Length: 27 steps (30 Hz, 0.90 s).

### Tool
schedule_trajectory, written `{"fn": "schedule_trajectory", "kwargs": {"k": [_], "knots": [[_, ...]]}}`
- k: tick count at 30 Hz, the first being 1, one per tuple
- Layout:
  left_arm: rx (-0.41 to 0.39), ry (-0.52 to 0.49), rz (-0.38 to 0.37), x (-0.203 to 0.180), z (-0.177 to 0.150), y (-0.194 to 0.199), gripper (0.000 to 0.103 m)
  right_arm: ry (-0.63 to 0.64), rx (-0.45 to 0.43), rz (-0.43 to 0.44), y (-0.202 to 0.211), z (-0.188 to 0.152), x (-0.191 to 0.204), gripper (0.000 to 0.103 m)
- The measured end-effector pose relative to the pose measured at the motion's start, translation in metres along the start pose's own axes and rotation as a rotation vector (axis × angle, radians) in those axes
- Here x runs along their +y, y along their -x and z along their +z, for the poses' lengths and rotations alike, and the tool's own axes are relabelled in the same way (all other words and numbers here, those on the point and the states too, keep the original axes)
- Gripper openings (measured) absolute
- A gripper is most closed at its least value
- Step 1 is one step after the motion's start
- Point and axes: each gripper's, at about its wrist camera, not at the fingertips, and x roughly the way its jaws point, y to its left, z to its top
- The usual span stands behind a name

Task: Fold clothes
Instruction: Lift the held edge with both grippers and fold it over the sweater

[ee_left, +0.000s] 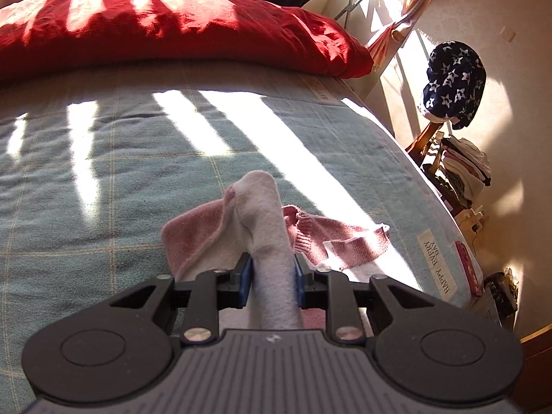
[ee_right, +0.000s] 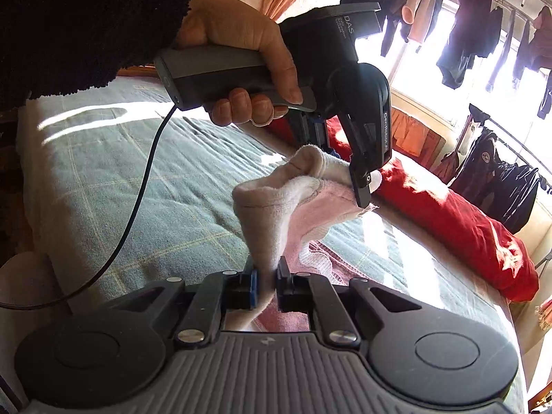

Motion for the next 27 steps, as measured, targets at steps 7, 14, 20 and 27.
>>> {"fn": "schedule_trajectory", "kwargs": {"k": [7,14,20,27], "knots": [[0.008,-0.063,-0.017,-0.041,0.012,-0.017,0.023,-0.058,-0.007,-0.057,0.013,-0.008,-0.023,0.011],[0.056,-0.123,-0.053,-0.084,0.013,-0.054,0.023,-0.117,0.015,-0.122,0.024,-0.027,-0.047,0.011],[0.137,-0.169,-0.076,-0.117,-0.002,-0.1,0.023,-0.235,0.059,-0.109,0.034,-0.055,-0.064,0.011],[0.215,-0.198,-0.066,-0.132,-0.025,-0.136,0.023,-0.332,0.099,-0.068,0.038,-0.083,-0.07,0.011]]}}
